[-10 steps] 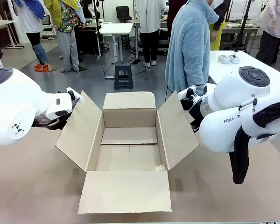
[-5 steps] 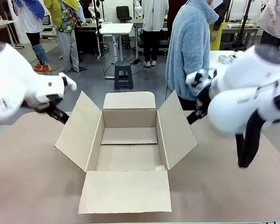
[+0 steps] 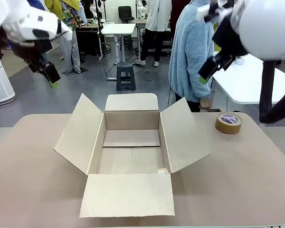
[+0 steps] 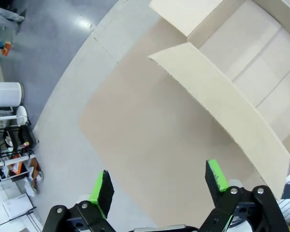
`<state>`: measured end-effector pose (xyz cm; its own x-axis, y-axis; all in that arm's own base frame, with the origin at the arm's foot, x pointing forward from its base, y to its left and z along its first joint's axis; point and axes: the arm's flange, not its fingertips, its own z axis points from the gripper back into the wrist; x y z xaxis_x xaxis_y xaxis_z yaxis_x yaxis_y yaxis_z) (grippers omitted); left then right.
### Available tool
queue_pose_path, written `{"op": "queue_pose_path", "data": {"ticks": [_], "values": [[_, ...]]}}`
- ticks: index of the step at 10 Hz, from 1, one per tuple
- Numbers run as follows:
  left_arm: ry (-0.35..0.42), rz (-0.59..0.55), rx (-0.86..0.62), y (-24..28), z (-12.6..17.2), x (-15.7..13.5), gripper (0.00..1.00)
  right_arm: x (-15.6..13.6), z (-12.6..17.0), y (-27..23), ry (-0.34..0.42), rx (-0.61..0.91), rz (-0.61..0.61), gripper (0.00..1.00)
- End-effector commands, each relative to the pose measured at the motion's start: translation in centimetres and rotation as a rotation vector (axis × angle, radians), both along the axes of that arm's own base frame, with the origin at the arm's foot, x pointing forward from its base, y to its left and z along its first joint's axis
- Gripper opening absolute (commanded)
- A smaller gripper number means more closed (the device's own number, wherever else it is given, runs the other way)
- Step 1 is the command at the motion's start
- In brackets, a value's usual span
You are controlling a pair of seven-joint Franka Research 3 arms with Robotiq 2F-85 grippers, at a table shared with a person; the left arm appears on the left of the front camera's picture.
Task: Wrap the clocks to prevent damage.
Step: Open the side flaps of the Package Box.
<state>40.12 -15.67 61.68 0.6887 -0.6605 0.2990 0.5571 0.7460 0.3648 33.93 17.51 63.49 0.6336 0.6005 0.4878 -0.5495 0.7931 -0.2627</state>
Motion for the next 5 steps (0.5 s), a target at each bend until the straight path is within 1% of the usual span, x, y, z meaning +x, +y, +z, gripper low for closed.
{"op": "queue_pose_path", "data": {"ticks": [1, 5], "values": [[0.006, 0.011, -0.009, 0.98, -1.74, 0.52, 1.0, 1.07, -2.31, -1.2, 0.004, 0.032, 0.0, 1.0], [0.006, 0.011, -0.009, 0.98, -1.74, 0.52, 1.0, 1.07, -2.31, -1.2, 0.004, 0.032, 0.0, 1.0]]}}
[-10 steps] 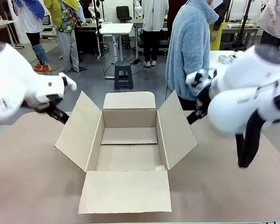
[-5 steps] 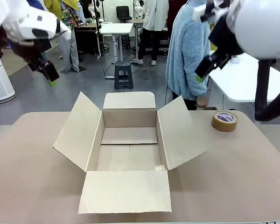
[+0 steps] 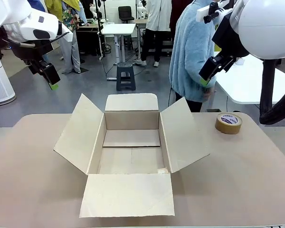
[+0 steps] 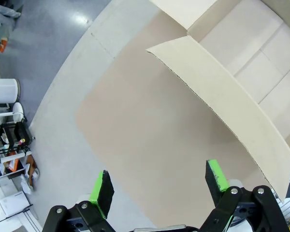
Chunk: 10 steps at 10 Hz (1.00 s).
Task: Wrap the clocks to prevent damage.
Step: Open the side flaps of the Package Box.
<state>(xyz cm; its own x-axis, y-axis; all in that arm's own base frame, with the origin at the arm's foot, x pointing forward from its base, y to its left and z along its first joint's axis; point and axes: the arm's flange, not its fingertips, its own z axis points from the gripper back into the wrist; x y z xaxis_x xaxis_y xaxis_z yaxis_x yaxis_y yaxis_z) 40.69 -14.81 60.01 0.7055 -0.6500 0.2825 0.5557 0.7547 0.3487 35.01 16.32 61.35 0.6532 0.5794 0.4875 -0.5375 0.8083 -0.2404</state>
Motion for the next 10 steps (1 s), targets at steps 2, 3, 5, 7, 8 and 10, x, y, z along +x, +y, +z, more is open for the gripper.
{"op": "queue_pose_path", "data": {"ticks": [2, 3, 5, 7, 8, 10], "values": [[0.083, -0.057, -0.112, 1.5, 0.7, 1.9, 1.0, 1.7, 0.7, -1.4, 0.025, 0.134, 0.03, 1.0], [0.163, -0.192, -0.186, 2.6, 0.9, 2.7, 1.0, 2.6, 1.1, -2.8, 0.108, 0.285, 0.175, 1.0], [0.126, -0.537, -0.409, 5.0, 2.2, 3.2, 1.0, 3.4, 2.2, -6.0, -0.036, 0.557, 0.483, 1.0], [0.039, -0.821, -0.593, 8.6, 1.9, 3.0, 1.0, 4.0, 1.2, -9.8, -0.071, 0.719, 0.658, 1.0], [0.006, -0.875, -0.657, 10.3, 1.7, 2.7, 1.0, 4.1, 0.4, -11.7, -0.066, 0.762, 0.7, 1.0], [-0.066, -0.892, -0.755, 12.6, 2.1, 1.7, 1.0, 4.0, -0.2, -15.2, -0.044, 0.796, 0.724, 1.0]]}}
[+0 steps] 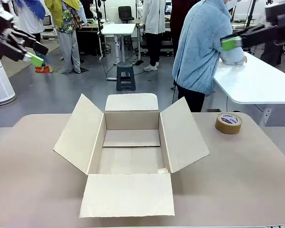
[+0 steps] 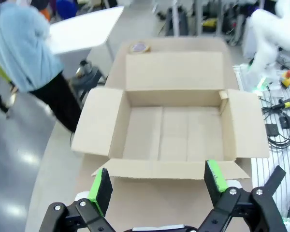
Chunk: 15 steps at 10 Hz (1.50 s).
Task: Wrap the clocks to prevent damage.
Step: Open the side flaps of the Package Box.
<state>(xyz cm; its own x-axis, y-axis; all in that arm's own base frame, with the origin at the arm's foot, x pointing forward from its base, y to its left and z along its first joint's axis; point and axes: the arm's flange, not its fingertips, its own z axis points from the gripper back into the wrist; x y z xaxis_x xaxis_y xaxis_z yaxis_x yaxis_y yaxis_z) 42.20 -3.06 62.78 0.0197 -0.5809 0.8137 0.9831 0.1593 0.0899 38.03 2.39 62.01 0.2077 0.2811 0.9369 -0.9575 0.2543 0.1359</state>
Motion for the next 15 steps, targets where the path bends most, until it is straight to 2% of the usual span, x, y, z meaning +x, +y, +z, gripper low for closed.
{"op": "queue_pose_path", "data": {"ticks": [1, 4, 6, 7, 14, 15], "values": [[0.067, 0.023, -0.064, 2.2, -0.4, -0.6, 1.0, 1.0, -1.1, -2.8, 0.067, -0.059, -0.016, 1.0], [0.11, 0.163, -0.021, 3.4, 0.8, -1.7, 1.0, -0.4, -0.6, -4.2, 0.041, -0.186, -0.183, 1.0], [0.14, 0.209, 0.082, 2.9, 1.1, -1.9, 1.0, -1.2, -0.2, -4.0, 0.03, -0.235, -0.203, 1.0], [0.104, 0.14, -0.029, 4.3, 0.5, -1.3, 1.0, 0.2, -1.1, -5.3, 0.052, -0.164, -0.156, 1.0], [0.104, 0.14, -0.029, 4.3, 0.5, -1.3, 1.0, 0.2, -1.1, -5.3, 0.052, -0.164, -0.156, 1.0], [0.114, 0.16, -0.005, 4.1, 0.6, -1.3, 0.42, 0.1, -1.1, -5.1, 0.062, -0.192, -0.171, 0.42]]}}
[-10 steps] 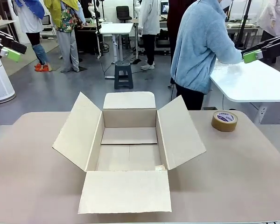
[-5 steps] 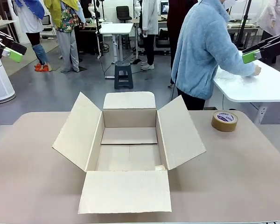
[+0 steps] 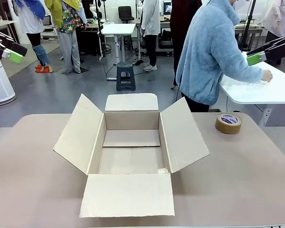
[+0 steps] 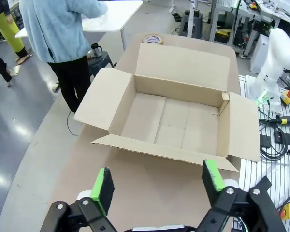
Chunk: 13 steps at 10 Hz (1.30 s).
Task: Wrap the clocks to prevent damage.
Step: Open the side flaps of the Package Box.
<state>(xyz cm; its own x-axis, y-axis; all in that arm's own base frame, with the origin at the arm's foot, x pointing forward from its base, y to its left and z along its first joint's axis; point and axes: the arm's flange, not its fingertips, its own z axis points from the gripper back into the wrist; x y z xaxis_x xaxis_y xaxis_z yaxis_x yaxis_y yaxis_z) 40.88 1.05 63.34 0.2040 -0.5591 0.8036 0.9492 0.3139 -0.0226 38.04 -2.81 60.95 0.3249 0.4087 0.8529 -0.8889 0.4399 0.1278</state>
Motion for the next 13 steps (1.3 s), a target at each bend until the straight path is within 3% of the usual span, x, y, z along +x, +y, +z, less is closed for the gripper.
{"op": "queue_pose_path", "data": {"ticks": [1, 2, 3, 4, 5, 13], "values": [[-0.015, 0.004, 0.001, 0.12, 0.42, -0.21, 0.41, -0.25, 0.03, 0.2, 0.005, -0.027, 0.011, 0.42], [-0.018, 0.012, 0.002, 0.33, 0.61, -0.38, 0.41, -0.39, 0.02, 0.16, -0.003, -0.042, -0.01, 0.0], [-0.017, 0.033, 0.01, 0.58, 0.87, -0.24, 0.0, -0.38, 0.03, 0.2, 0.002, -0.052, -0.015, 0.37], [-0.013, 0.031, 0.018, 0.57, 0.99, -0.18, 0.26, -0.34, 0.13, 0.31, 0.005, -0.073, -0.02, 0.0], [-0.013, 0.035, 0.023, 0.5, 1.05, -0.27, 0.0, -0.4, 0.21, 0.46, 0.007, -0.082, -0.02, 0.0], [0.006, 0.062, 0.038, 0.4, 0.8, -0.17, 0.0, -0.15, -0.04, 0.43, 0.027, -0.1, -0.038, 0.0]]}}
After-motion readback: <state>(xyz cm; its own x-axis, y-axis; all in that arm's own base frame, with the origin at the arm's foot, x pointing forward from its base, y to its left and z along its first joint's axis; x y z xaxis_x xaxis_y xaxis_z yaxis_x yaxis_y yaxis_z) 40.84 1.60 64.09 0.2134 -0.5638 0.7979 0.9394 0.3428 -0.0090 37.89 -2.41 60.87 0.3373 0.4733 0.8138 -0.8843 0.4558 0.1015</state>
